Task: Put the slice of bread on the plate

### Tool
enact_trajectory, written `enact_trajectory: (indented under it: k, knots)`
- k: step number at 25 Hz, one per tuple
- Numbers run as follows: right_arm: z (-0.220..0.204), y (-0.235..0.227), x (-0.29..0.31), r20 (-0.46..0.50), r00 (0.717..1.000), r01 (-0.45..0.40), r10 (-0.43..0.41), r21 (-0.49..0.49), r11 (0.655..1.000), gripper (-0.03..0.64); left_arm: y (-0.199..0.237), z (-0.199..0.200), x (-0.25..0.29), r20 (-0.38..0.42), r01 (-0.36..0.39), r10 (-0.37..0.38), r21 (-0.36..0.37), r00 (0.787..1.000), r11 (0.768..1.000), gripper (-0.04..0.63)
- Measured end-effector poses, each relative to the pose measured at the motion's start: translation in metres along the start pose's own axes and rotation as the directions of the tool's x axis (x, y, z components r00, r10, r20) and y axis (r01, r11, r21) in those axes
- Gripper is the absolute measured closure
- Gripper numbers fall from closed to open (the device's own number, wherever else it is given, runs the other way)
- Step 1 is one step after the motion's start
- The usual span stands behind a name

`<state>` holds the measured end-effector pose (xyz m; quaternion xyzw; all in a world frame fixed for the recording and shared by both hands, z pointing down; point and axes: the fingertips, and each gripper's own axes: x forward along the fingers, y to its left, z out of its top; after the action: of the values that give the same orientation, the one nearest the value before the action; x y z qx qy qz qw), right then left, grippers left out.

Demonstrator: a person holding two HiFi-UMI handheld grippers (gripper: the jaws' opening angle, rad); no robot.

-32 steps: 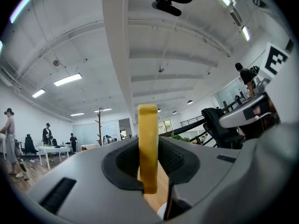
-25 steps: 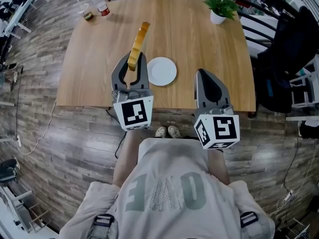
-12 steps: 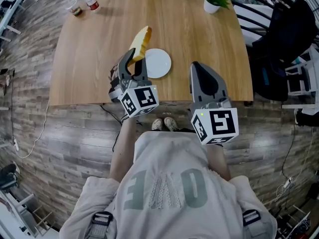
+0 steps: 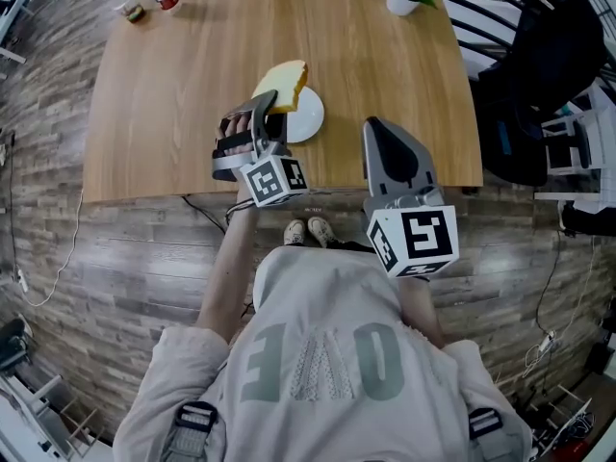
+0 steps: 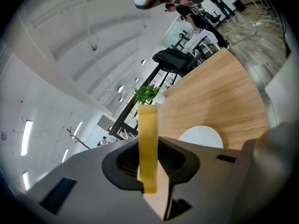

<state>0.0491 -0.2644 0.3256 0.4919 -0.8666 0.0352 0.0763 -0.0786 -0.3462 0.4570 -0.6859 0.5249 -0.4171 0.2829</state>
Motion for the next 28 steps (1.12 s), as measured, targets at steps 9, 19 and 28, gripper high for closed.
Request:
enact_trajectory:
  k: [9, 19, 28]
  knots:
    - [-0.008, 0.006, 0.001, -0.032, 0.999, -0.004, 0.005, 0.019, 1.000, 0.598, -0.050, -0.028, 0.033, -0.090, 0.149, -0.138, 0.127, 0.986, 0.981, 0.503]
    - [-0.012, 0.006, 0.001, -0.020, 0.998, -0.056, 0.058, 0.100, 0.993, 0.598, -0.088, -0.032, 0.045, -0.131, 0.285, -0.261, 0.221, 0.956, 0.933, 0.502]
    - [-0.022, -0.008, -0.002, -0.031, 0.999, -0.024, 0.031, 0.182, 0.983, 0.598, -0.114, -0.037, 0.041, -0.160, 0.450, -0.433, 0.084, 0.887, 0.889, 0.464]
